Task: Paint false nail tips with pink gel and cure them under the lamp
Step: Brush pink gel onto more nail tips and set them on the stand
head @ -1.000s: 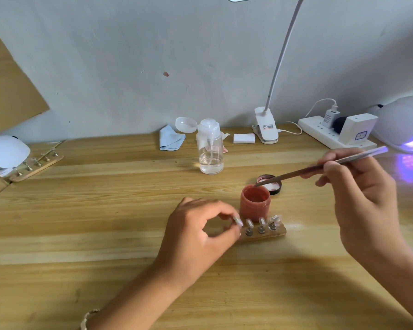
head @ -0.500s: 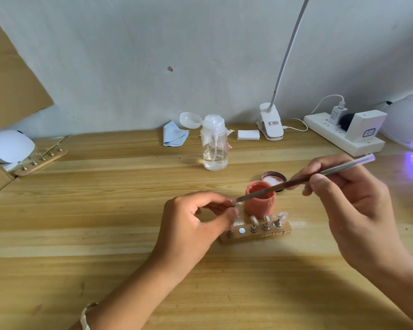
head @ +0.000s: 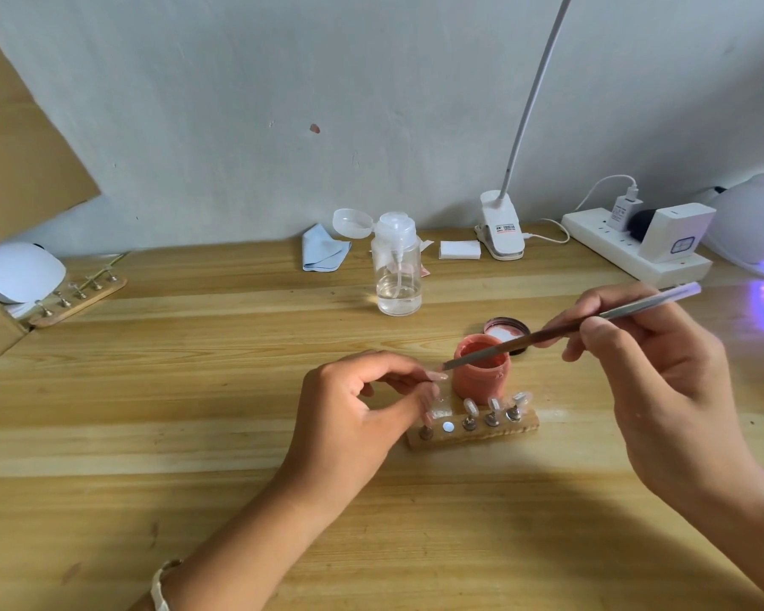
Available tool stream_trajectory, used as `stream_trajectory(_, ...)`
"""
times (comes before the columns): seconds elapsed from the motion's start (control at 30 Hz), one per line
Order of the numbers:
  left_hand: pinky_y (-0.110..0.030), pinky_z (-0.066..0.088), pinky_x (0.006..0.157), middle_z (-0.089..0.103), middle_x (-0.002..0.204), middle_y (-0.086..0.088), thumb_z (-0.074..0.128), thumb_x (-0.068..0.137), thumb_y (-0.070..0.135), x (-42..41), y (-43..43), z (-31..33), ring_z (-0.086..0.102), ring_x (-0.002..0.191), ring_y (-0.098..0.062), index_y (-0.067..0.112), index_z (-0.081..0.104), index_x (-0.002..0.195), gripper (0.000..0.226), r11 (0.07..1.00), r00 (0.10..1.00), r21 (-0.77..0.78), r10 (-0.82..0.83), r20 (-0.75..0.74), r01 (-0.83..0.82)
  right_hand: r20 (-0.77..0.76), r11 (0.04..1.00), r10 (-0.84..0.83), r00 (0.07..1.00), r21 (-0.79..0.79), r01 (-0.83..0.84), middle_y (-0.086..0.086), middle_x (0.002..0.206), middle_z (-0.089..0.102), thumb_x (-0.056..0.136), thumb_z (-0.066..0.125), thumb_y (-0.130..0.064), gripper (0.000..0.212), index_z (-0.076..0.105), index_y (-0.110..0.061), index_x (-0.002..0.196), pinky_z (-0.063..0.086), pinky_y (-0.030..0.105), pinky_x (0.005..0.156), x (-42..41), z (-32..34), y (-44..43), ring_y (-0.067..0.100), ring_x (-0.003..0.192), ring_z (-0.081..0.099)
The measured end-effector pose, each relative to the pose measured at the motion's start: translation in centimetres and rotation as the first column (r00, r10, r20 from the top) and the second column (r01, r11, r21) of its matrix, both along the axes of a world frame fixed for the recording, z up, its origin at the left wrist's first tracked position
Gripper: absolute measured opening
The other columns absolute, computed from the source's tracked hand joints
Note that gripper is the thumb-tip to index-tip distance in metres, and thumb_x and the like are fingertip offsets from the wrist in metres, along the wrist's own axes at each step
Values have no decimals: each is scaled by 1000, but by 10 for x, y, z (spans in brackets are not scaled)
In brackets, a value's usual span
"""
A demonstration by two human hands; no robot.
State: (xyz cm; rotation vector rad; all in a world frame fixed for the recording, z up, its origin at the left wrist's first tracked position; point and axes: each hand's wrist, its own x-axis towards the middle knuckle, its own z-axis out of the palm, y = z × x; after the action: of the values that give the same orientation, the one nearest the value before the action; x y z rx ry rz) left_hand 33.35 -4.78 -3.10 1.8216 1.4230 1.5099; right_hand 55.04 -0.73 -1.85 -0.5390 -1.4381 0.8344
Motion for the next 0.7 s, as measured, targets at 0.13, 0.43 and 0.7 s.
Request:
stream_trajectory(0.13,-4,41,68,75,78,11,84,72,5,0,-1,0,69,73,-3,17,78,81,16,1000,1000,5,-3,14,2,61,1000,28,998,11,-29,-17,83,72,93,48,5,19,59,-10,96,49,10,76,-3,-2,-2,-3,78,66)
stream_trajectory(0.43,-4,41,68,77,79,7,84,73,5,-1,0,-1,70,74,-5,11,79,83,13,1000,1000,-3,-4,-2,4,1,1000,-5,1000,-8,5,-10,82,71,90,55,-17,9,64,-22,91,50,17,73,0,1,1,5,76,65)
stream_trajectory(0.7,-5,42,68,76,81,12,84,74,8,-2,-1,0,71,78,-5,18,79,84,14,1000,1000,4,0,-8,0,13,998,-43,999,-34,43,-11,76,70,90,53,-2,13,61,-11,89,49,15,70,1,0,3,5,73,66)
